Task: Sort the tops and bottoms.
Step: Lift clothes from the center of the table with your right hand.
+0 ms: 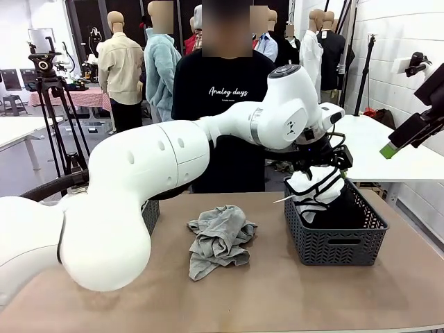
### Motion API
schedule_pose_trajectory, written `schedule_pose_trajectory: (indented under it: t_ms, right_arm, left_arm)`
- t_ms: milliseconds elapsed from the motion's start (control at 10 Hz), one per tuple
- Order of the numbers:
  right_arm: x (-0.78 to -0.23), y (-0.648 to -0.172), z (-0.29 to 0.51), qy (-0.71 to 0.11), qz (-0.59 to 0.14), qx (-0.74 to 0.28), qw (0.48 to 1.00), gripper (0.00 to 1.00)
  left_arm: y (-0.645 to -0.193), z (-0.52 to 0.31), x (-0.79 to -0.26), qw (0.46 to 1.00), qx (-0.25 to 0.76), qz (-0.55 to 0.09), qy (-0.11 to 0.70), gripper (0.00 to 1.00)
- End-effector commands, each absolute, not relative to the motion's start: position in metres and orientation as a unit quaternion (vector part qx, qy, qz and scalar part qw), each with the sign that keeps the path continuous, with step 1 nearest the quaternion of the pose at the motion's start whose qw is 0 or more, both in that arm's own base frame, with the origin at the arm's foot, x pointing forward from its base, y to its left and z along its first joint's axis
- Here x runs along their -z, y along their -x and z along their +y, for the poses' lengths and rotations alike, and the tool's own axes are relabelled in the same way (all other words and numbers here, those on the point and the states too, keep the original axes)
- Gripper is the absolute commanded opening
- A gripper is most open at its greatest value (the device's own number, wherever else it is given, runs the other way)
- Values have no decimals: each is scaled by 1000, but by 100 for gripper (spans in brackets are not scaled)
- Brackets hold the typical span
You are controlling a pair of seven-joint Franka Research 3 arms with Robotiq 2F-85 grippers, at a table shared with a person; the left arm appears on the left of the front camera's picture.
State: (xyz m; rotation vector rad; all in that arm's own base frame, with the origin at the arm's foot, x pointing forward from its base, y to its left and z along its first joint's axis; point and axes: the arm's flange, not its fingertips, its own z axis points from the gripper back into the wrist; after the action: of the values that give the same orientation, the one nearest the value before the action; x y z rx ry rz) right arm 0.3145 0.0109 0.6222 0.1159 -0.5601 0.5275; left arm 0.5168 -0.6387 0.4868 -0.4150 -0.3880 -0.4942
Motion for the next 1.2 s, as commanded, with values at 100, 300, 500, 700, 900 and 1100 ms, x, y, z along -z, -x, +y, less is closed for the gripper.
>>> schedule_pose_trajectory:
  t_ms: [100, 300, 500, 700, 900, 1100]
  right_arm:
    - [-622, -315, 10, -50, -272, -258, 926, 100]
    - [-622, -315, 10, -50, -272, -258, 926, 100]
    - [-622, -315, 10, -50, -272, -258, 926, 100]
    - [-622, -315, 10, -50, -272, -258, 926, 100]
    - [-622, -315, 10, -50, -272, -258, 926, 100]
    - [-622, -315, 10, -50, -272, -258, 926, 100]
  left_arm:
    - [-516, -639, -492, 928, 242, -192, 207, 100]
    - [-516, -639, -492, 928, 242, -192, 207, 100]
    - [-506, -621, -500, 918, 315, -132, 200, 100]
    - [-469, -569, -540, 940, 328, -55, 75, 100]
    - [-441, -526, -566, 962, 271, -19, 4, 100]
    - [-419, -493, -561, 973, 228, 39, -12, 100]
